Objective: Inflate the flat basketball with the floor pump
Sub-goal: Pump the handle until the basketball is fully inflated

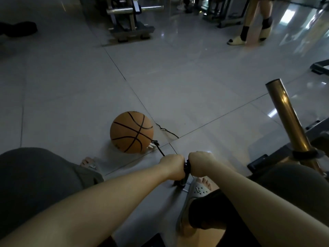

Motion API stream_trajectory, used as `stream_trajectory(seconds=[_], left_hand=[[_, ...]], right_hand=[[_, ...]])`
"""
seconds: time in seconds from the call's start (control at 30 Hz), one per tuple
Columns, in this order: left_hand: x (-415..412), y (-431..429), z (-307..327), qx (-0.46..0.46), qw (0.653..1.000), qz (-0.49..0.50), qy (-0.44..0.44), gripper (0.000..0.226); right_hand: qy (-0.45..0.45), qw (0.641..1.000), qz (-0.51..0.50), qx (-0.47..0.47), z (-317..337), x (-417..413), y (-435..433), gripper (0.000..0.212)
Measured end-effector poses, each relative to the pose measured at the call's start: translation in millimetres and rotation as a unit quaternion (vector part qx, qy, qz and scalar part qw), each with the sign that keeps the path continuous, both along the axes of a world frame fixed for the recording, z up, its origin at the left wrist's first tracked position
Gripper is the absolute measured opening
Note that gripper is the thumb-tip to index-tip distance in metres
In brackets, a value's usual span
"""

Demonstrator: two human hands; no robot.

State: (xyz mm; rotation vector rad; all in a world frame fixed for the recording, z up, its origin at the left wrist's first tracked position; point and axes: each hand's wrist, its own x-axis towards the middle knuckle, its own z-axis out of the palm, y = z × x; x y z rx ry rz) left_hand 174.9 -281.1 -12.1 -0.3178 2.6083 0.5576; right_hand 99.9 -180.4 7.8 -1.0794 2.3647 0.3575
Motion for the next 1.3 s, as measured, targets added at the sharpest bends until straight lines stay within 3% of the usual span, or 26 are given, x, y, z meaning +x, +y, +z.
stream_trajectory(seconds=[0.1, 0.23, 0.37, 0.43, 0.63, 0.83, 0.9, 1.1, 1.3], left_hand=[[0.1, -9.7, 28.6, -0.008, 0.998, -0.054, -0.033, 0.011], [-18.9, -25.9, 99.3, 0.004, 0.997, -0.074, -0.011, 0.018], [-42.5, -44.1, 149.6, 0.006, 0.998, -0.058, 0.020, 0.008], [-43.3, -47.5, 138.4, 0.018, 0.999, -0.046, 0.024, 0.005], [-27.4, -40.7, 19.4, 0.015, 0.997, 0.005, 0.070, 0.014], [-5.9, -48.6, -34.7, 0.018, 0.997, 0.036, 0.063, 0.014], [-4.5, -56.1, -40.0, 0.042, 0.997, 0.049, 0.052, 0.021], [7.3, -54.9, -38.3, 0.042, 0.997, 0.051, 0.025, 0.014], [-7.2, -42.9, 36.6, 0.012, 1.000, -0.020, -0.007, 0.014]], right_hand=[[-0.058, 0.998, -0.029, 0.007, 20.3, 7.2, -2.9, 0.011], [-0.080, 0.995, -0.057, -0.030, 87.8, -13.8, -13.7, 0.018], [-0.065, 0.992, -0.070, -0.084, 136.7, -33.4, -25.2, 0.016], [-0.051, 0.992, -0.067, -0.089, 128.7, -31.5, -27.9, 0.017], [-0.020, 1.000, -0.002, -0.024, 35.3, -27.1, -28.2, 0.028], [-0.023, 0.998, 0.051, 0.002, -18.7, -19.9, -49.5, 0.011], [-0.025, 0.998, 0.060, -0.004, -19.7, -18.3, -57.1, 0.012], [-0.036, 0.998, 0.051, -0.021, -18.0, -4.8, -53.0, 0.014], [-0.080, 0.997, 0.015, 0.015, 39.5, -6.1, -39.0, 0.019]])
